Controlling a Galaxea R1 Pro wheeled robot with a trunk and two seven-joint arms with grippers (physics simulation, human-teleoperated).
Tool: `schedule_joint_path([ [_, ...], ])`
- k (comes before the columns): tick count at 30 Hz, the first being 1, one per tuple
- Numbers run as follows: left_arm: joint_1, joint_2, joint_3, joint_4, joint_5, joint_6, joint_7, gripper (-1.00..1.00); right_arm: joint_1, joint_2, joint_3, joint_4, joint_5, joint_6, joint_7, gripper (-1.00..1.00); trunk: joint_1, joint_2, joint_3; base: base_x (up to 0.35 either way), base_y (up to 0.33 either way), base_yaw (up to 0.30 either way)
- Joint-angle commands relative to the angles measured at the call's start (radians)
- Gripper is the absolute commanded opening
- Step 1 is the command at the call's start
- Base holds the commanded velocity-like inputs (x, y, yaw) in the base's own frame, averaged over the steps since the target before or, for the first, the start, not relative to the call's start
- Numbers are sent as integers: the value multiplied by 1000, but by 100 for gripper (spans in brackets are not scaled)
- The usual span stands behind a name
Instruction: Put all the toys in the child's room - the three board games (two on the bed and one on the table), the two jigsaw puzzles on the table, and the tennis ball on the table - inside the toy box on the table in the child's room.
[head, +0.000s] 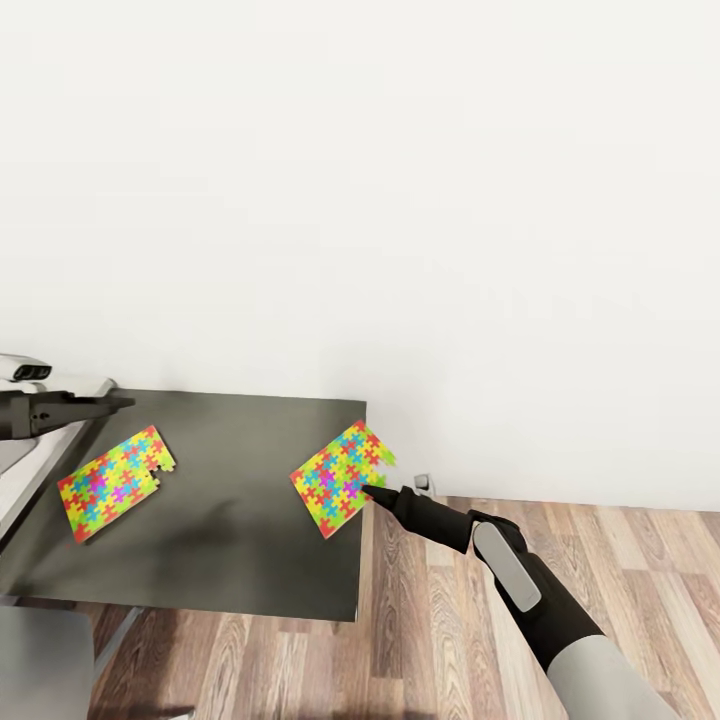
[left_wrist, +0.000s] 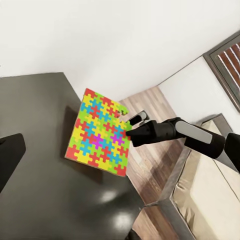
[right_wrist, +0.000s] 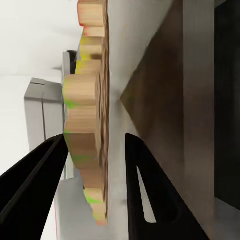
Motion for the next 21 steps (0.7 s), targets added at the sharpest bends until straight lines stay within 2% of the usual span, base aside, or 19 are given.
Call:
schedule_joint_path([
  [1,-1,3,0,0,0,14,-4,100,-1,1,2,0,-2,3,6,-100,-4,6,2,0,0,0],
  [21,-1,6,0,-5,-2,26,-4,100,19,-14,5,-40,-4,4,27,-100,-80,146,65,0,0,0],
])
